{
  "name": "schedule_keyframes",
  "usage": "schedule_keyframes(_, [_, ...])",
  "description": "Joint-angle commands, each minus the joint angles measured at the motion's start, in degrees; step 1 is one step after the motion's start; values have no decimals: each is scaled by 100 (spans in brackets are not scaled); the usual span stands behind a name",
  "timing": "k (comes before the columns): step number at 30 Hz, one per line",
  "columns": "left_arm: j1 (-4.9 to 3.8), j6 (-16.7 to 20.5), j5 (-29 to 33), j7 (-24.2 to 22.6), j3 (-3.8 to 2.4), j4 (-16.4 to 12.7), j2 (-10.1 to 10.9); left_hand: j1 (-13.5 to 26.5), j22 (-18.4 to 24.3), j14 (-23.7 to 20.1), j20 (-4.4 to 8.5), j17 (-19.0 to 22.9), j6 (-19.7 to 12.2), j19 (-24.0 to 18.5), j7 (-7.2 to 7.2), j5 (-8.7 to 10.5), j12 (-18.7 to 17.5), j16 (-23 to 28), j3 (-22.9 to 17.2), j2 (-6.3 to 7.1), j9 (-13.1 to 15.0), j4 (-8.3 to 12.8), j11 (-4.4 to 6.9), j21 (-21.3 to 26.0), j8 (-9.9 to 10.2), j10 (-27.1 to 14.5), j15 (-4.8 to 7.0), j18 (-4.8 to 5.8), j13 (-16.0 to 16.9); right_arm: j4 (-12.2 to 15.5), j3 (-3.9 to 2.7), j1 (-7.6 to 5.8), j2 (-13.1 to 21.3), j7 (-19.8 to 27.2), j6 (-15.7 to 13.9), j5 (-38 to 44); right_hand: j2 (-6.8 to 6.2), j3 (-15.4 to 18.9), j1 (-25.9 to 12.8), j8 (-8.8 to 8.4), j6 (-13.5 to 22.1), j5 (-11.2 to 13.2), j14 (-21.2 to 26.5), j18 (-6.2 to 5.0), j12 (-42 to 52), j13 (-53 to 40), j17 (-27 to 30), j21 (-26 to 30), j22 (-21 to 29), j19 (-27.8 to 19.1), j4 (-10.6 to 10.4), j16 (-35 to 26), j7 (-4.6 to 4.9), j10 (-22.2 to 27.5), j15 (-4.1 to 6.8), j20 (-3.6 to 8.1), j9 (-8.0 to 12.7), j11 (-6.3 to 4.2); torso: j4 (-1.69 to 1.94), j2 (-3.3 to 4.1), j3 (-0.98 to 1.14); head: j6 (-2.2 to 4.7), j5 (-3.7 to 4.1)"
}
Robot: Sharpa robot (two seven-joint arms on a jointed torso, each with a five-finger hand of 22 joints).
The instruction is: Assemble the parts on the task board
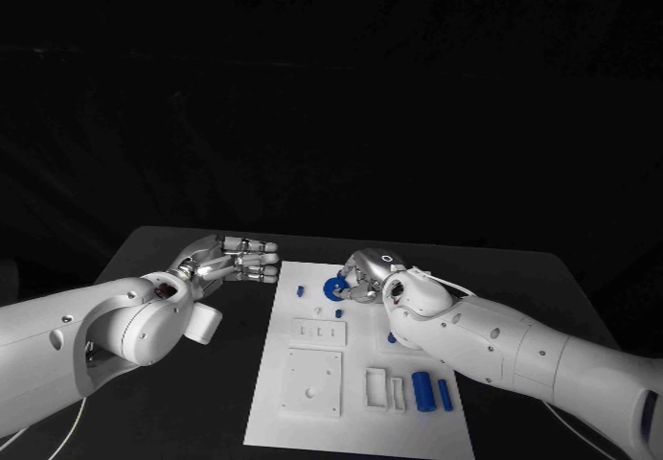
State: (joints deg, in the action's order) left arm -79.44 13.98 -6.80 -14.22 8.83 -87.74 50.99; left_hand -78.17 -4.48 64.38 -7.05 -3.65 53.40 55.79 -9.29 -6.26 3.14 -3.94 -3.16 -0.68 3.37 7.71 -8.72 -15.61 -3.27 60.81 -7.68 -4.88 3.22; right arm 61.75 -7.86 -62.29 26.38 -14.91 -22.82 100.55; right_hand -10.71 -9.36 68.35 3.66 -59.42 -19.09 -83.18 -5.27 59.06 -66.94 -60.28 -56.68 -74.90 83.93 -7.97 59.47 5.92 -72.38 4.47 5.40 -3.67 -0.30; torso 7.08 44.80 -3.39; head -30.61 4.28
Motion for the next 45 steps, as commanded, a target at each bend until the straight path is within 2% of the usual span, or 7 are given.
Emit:
schedule_keyframes(1, [-7,-75,-12,-29,-5,-17,16,-41,6,-42,-2,-5,-11,-47,2,21,19,24,13,5,4,-19,1,13,-12,-47,-18,-38,9,174,-46,1,130,32,-434,-78,-8,-24,76,-6,-27,-46,-8,54,35,-4,-13,-23,-748,334,38,26,-15,-28,-28,-15,1,17,-8,-2,0,9,7])
schedule_keyframes(6, [-7,-78,-12,-36,-6,-9,42,-41,6,-42,-2,-5,-11,-47,2,21,19,24,13,5,4,-19,1,13,-12,-47,-18,-38,9,435,-173,0,381,128,-506,-239,-27,-46,125,-9,-6,-32,-4,54,36,-6,-6,-24,-748,330,97,18,-1,-28,-33,-18,3,26,-17,-6,4,36,11])
schedule_keyframes(16, [-7,-180,-110,-47,-3,43,90,-56,0,2,14,-7,59,-33,14,16,22,20,-11,-18,7,1,30,0,-15,58,3,-35,9,1008,-582,1,1361,1342,117,-1469,110,-228,802,-9,-70,6,11,65,-3,14,53,-7,-746,261,810,-64,28,29,-38,-32,4,30,-133,-7,84,73,-6])
schedule_keyframes(21, [-6,-236,-208,-51,0,85,100,-38,-13,149,69,-15,109,9,31,-3,20,0,-62,-44,10,28,111,-33,-17,312,67,-9,11,967,-703,11,1822,1914,538,-1991,212,-201,831,-13,-143,-210,11,106,-7,18,15,-77,-756,231,1284,-55,23,32,-35,-20,5,26,-188,3,137,96,73])
schedule_keyframes(28, [-4,-303,-269,-57,3,122,88,17,-35,233,126,-14,136,39,37,-9,21,2,-162,-40,11,81,141,-92,-18,399,102,36,11,652,-740,128,2076,2112,730,-2155,286,-374,769,-11,-173,-281,9,118,-5,26,-8,-100,-753,213,1542,-65,26,29,-31,-10,5,21,-229,10,191,94,57])
schedule_keyframes(37, [-3,-332,-282,-82,7,163,73,29,-38,187,114,-11,120,3,30,-14,19,11,-197,-14,10,118,104,-111,-17,286,82,39,11,231,-747,337,2032,2180,782,-2214,277,-194,735,-9,-19,-341,10,98,-28,52,-27,-102,-751,207,1538,-71,49,43,-48,-27,5,37,-224,24,221,79,74])
schedule_keyframes(45, [1,-349,-283,-92,9,204,54,22,-36,139,92,-11,90,-17,22,-5,22,14,-180,-10,9,125,82,-117,-15,218,61,21,12,-116,-747,437,1842,2215,791,-2288,318,14,817,-10,139,-359,10,80,-57,79,-19,-83,-747,204,1501,-92,85,74,-61,-43,6,59,-211,13,201,35,99])
